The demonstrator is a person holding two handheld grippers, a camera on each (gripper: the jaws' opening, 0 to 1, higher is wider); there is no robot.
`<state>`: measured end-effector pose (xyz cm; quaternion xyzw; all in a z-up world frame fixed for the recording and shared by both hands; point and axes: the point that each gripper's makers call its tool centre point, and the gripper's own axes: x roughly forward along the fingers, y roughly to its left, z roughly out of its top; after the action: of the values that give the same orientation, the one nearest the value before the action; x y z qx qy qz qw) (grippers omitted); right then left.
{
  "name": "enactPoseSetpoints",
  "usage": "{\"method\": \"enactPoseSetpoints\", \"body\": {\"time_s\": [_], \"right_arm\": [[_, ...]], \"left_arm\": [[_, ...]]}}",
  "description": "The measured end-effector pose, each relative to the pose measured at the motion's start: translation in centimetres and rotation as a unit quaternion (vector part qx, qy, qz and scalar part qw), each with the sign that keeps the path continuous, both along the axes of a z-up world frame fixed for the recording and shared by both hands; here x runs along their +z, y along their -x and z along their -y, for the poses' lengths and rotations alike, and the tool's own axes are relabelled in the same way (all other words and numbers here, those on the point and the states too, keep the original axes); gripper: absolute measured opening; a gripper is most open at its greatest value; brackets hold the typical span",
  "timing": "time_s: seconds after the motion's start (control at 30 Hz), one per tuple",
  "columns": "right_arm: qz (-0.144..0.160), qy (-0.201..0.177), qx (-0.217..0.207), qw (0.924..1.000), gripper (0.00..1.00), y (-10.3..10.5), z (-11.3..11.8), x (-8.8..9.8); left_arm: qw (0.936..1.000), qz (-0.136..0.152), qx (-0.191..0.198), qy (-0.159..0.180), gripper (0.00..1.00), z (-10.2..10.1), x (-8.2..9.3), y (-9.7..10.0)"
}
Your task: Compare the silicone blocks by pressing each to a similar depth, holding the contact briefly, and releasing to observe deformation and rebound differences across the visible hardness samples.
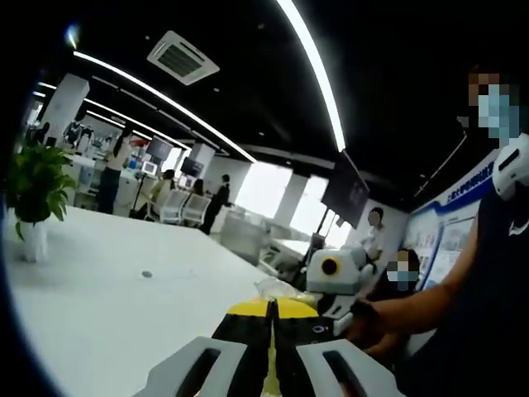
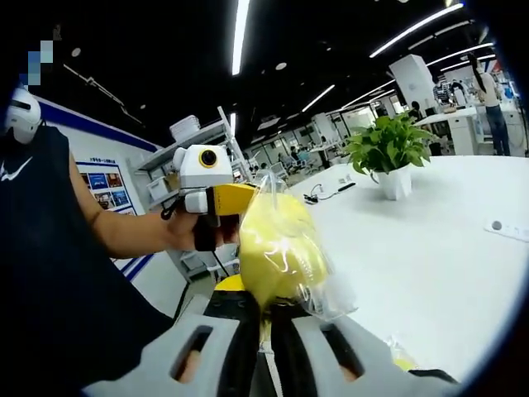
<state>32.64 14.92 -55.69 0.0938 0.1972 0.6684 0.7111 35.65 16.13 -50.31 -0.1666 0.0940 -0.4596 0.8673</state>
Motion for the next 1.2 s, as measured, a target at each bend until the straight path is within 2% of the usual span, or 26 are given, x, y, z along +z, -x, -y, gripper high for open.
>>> {"method": "enactPoseSetpoints", "body": {"time_s": [0.13, 0.2, 0.27, 0.3, 0.37, 0.53, 0.87, 1.0, 1.1, 1.2], "right_arm": [[0.001, 0.002, -0.001, 1.0, 0.0, 0.0, 0.3, -0.1], [-0.002, 0.002, -0.004, 1.0, 0.0, -0.1, 0.3, -0.2], [-0.008, -0.004, -0.007, 0.9999, 0.0, 0.0, 0.4, 0.0], [-0.023, -0.012, -0.011, 0.9996, 0.0, 0.1, 0.4, 0.3], [-0.017, -0.018, -0.011, 0.9996, 0.0, 0.1, 0.5, 0.4], [-0.005, 0.0, -0.007, 1.0, 0.0, 0.3, 0.4, 0.0], [-0.015, -0.009, -0.005, 0.9998, 0.0, 0.0, 0.4, 0.3], [-0.006, -0.001, -0.004, 1.0, 0.0, -0.2, 0.5, 0.3], [-0.014, -0.013, 0.0, 0.9998, 0.0, -0.2, 0.5, 0.7], [-0.002, -0.02, -0.005, 0.9998, 0.0, -0.2, 0.5, 1.1]], "left_arm": [[0.9997, -0.022, 0.001, 0.01, 0.0, 0.1, -0.1, -0.1], [0.9997, -0.022, 0.0, 0.008, 0.0, 0.2, -0.1, -0.1], [0.9997, -0.021, -0.002, 0.011, 0.0, 0.3, 0.0, 0.0], [0.9996, -0.021, -0.002, 0.016, 0.0, 0.3, 0.1, -0.1], [0.9992, -0.025, -0.01, 0.028, 0.0, 0.4, 0.5, 0.2], [0.9988, -0.036, -0.008, 0.031, 0.0, 0.3, -0.1, 0.2], [0.9993, -0.029, -0.006, 0.023, 0.0, 0.5, 0.3, 0.2], [0.9995, -0.026, -0.006, 0.02, 0.0, 0.6, 0.4, 0.2], [0.9994, -0.021, -0.006, 0.026, 0.0, 0.6, 0.8, 0.1], [0.9991, -0.02, -0.008, 0.036, 0.0, 0.5, 1.3, 0.2]]}}
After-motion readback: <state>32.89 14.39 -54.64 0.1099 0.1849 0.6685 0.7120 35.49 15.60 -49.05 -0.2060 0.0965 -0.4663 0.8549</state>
